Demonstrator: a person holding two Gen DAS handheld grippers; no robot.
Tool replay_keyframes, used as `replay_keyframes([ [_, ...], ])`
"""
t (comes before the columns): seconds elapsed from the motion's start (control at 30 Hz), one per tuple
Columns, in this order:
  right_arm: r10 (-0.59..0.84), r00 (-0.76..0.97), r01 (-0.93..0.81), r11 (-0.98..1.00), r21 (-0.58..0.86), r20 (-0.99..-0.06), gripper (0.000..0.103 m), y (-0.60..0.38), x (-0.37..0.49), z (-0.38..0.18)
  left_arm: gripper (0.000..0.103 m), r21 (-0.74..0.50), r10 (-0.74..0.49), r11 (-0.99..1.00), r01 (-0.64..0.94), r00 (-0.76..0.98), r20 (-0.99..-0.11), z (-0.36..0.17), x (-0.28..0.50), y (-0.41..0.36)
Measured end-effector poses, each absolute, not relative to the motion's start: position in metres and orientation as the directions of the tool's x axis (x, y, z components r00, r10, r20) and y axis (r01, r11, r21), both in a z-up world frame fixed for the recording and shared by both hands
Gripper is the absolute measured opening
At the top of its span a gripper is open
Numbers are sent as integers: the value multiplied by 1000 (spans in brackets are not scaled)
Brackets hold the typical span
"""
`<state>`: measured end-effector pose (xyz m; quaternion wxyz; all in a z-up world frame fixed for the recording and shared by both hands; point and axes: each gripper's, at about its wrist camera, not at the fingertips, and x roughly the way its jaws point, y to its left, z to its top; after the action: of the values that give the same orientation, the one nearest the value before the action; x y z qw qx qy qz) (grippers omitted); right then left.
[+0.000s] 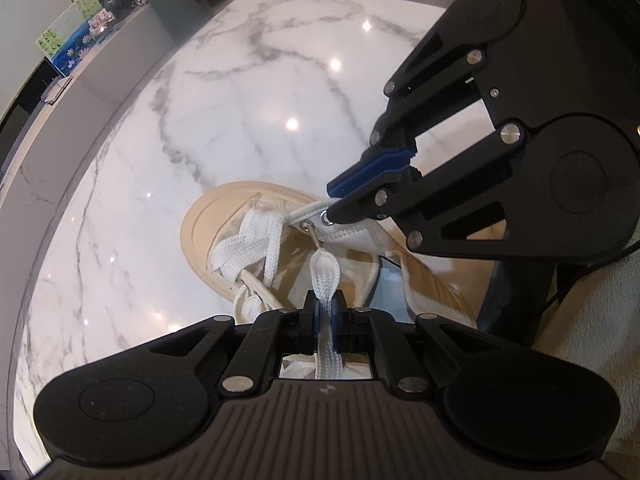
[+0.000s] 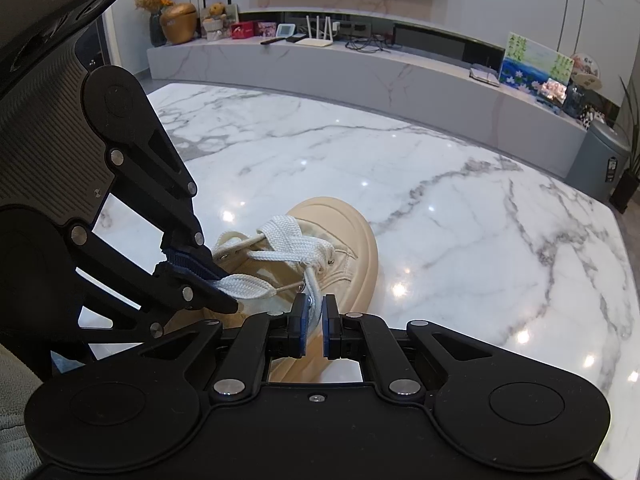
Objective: Lace up shoes with both hands
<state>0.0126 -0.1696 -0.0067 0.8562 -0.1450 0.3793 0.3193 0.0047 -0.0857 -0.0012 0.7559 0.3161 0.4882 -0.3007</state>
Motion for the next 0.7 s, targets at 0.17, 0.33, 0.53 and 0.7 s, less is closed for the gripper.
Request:
replay_keyframes([
  [0.17,435,509,-657,754,-9,-743,4,-168,13,-6,5,179,-149,629,756,343,-927,-1,7,-85],
  [0.33,434,509,-660,752,-13,-744,4,-168,13,-6,5,195,-140,643,741,364,-921,1,9,-83],
  [0.53,434,507,-663,749,-15,-745,4,-166,13,-6,5,192,-142,644,740,363,-921,0,10,-82],
  [0.7,434,506,-664,748,-15,-746,4,-166,14,-6,5,196,-141,658,727,375,-916,1,12,-80],
])
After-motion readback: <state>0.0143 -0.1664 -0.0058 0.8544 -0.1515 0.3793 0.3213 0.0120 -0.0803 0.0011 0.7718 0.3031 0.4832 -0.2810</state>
